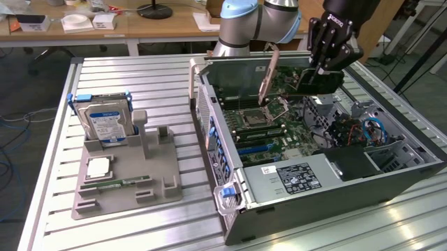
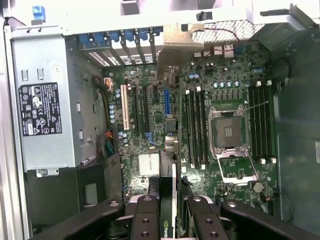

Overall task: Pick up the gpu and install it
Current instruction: 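Insert the gpu into the slot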

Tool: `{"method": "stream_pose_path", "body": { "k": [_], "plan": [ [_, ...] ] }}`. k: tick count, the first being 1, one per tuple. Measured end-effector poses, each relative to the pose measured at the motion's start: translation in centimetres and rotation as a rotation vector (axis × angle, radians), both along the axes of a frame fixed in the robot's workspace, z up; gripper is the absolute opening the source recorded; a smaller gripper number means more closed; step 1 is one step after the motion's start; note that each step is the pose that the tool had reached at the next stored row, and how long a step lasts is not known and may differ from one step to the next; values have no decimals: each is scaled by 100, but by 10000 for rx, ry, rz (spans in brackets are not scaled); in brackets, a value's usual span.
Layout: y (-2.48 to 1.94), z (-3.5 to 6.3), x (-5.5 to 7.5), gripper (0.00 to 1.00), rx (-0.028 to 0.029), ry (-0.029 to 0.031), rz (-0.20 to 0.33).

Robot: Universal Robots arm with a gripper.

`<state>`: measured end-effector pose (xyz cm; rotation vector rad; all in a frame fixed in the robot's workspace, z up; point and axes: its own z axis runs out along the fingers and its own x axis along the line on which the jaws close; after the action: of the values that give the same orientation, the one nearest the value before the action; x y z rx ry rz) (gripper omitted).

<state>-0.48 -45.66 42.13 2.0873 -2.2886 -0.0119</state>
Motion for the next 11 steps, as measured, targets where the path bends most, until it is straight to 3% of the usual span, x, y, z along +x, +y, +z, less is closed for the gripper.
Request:
{"method": "stream_pose_path", "body": {
  "k": [11],
  "plan": [
    [0,0,0,26,0,0,953]
  ]
}}
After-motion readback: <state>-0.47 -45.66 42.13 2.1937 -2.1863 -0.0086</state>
